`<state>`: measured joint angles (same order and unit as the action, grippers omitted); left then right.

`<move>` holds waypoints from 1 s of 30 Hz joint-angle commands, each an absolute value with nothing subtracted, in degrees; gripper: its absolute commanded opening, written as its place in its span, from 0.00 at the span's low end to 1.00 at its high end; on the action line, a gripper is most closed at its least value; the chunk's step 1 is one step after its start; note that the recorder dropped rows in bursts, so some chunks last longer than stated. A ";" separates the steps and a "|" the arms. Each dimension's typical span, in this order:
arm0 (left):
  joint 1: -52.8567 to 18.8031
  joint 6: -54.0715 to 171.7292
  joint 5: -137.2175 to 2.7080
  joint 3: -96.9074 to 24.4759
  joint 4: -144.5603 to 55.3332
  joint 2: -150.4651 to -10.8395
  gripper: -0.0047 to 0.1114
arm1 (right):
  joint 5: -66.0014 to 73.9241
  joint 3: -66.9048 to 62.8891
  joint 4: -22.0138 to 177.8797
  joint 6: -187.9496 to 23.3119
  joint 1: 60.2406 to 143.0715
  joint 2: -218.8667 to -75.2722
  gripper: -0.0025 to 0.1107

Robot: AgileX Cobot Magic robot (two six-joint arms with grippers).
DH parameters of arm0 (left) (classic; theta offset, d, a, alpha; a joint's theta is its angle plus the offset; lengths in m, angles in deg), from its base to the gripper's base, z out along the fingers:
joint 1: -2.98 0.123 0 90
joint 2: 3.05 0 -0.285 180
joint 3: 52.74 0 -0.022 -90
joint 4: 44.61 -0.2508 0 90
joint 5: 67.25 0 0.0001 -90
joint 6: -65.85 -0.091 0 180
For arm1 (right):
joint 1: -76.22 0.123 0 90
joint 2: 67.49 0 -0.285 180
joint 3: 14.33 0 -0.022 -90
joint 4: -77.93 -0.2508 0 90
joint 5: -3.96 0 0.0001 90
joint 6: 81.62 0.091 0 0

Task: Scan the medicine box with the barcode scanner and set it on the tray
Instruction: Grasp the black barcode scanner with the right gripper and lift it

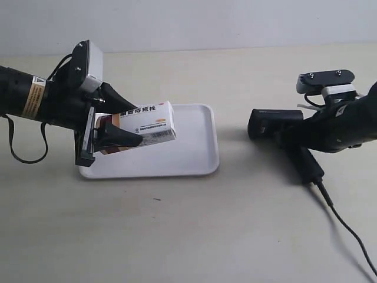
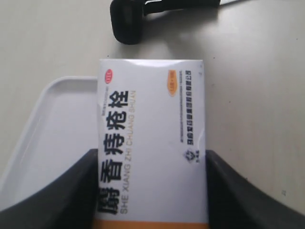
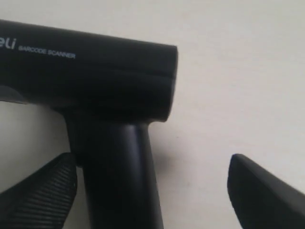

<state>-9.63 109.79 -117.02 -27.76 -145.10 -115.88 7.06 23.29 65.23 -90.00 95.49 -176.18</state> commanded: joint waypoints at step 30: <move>-9.51 109.76 -113.54 -28.92 -144.56 -119.48 0.04 | 9.86 10.84 72.41 -91.02 98.27 -186.06 0.42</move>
<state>-9.63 109.79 -114.19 -28.36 -145.34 -118.98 11.53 11.48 70.51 -90.74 98.56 -186.35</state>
